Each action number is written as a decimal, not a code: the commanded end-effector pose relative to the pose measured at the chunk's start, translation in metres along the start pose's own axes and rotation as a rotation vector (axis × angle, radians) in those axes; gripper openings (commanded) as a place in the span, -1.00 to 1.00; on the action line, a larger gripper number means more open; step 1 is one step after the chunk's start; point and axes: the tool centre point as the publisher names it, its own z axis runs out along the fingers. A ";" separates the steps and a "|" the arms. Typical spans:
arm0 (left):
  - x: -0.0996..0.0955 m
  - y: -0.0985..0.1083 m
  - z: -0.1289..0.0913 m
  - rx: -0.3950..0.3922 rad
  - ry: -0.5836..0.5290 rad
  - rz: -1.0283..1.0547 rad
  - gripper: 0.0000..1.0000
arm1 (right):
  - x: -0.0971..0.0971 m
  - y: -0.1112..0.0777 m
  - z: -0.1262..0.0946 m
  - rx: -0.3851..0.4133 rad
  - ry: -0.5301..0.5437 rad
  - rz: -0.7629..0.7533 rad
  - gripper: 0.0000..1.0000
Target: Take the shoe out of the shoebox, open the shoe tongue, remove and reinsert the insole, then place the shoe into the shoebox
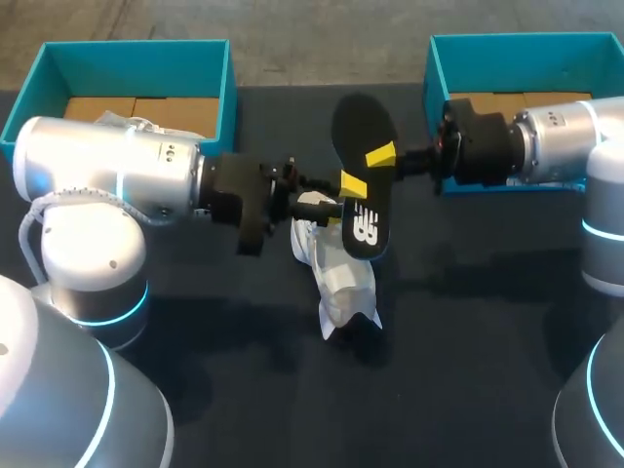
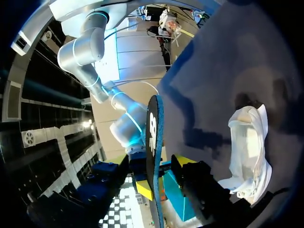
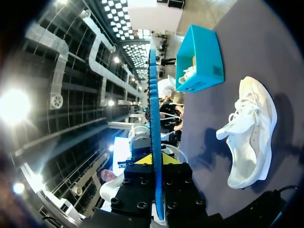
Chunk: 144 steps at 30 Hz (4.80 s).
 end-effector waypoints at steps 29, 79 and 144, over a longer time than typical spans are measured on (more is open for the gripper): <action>-0.023 0.019 -0.077 0.162 0.653 -0.311 1.00 | -0.041 -0.010 0.013 0.016 -0.035 0.060 -1.00; -0.059 0.085 -0.054 0.296 1.347 -0.207 1.00 | -0.055 -0.006 0.030 0.074 -0.068 0.058 -1.00; -0.053 0.086 -0.053 0.025 0.475 -0.114 1.00 | -0.042 -0.004 0.004 0.039 -0.092 0.064 -1.00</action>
